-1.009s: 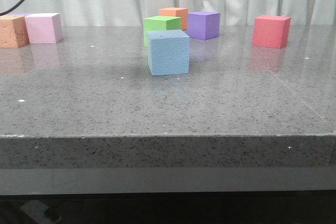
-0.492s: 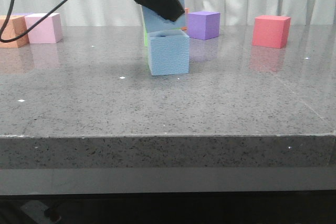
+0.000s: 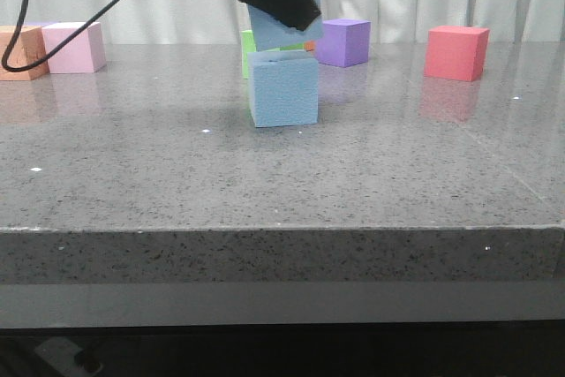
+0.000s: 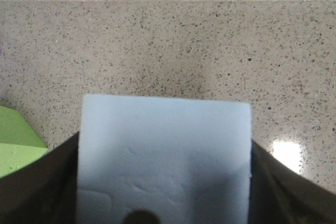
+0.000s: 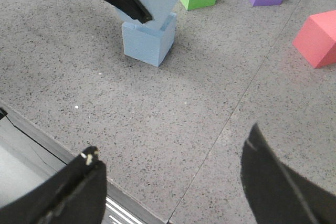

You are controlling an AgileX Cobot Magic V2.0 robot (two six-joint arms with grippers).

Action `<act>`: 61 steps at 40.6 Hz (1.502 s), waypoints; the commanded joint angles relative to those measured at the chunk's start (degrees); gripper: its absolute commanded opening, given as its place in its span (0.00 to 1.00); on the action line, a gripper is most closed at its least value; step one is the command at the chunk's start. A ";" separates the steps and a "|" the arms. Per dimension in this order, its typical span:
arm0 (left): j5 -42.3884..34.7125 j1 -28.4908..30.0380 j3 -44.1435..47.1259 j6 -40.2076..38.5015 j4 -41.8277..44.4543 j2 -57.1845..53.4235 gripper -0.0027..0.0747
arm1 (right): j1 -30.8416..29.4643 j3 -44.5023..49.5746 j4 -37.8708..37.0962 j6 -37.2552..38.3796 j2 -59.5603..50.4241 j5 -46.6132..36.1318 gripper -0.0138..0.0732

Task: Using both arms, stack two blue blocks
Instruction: 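Lower the held cube onto the placed blue cube and open the left gripper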

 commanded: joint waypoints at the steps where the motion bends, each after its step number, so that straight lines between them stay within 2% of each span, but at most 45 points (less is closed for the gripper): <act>1: -2.32 -0.49 -1.86 -2.15 -0.88 -3.00 0.53 | -0.39 -1.38 -0.10 -0.53 -0.23 -4.20 0.78; 40: -1.78 -0.49 -1.86 -2.90 -1.50 -1.17 0.54 | -0.39 -1.38 -0.10 -0.53 -0.23 -4.20 0.78; 44: -1.91 -0.49 -1.86 -2.90 -1.50 -0.88 0.60 | -0.39 -1.38 -0.10 -0.53 -0.23 -4.20 0.78; 51: -3.15 -0.49 -1.86 -2.90 -1.50 -0.62 0.78 | -0.39 -1.38 -0.10 -0.53 -0.23 -4.20 0.78; 61: -3.76 -0.49 -1.95 -2.90 -1.50 -1.96 0.80 | -0.39 -1.38 -0.10 -0.53 -0.23 -4.20 0.78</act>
